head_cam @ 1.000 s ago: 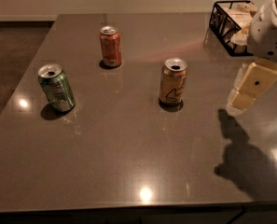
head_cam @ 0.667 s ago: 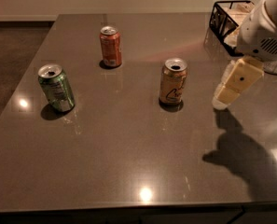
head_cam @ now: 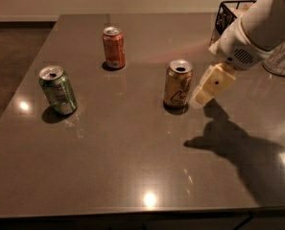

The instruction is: Move orange can near green can

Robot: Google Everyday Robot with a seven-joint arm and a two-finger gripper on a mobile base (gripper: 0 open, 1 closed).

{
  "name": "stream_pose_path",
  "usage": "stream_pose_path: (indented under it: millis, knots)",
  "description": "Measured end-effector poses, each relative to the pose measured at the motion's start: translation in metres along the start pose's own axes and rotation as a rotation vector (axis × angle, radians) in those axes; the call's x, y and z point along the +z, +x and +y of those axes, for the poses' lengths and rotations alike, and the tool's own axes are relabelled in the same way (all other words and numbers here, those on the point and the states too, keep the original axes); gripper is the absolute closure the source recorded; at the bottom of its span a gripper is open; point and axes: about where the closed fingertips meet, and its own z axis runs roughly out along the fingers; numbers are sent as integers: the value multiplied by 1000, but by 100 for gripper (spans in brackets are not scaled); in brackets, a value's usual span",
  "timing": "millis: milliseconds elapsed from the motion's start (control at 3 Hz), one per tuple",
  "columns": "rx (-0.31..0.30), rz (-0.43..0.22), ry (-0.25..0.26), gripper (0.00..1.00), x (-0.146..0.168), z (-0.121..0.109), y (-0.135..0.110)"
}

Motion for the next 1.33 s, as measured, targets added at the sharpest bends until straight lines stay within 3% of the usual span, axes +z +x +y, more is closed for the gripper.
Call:
stream_pose_path:
  millis: [667, 1000, 1333]
  knots:
    - [5, -98, -37, 0, 35, 1, -38]
    - [1, -103, -48, 15, 43, 0, -45]
    - [1, -106, -52, 40, 45, -3, -47]
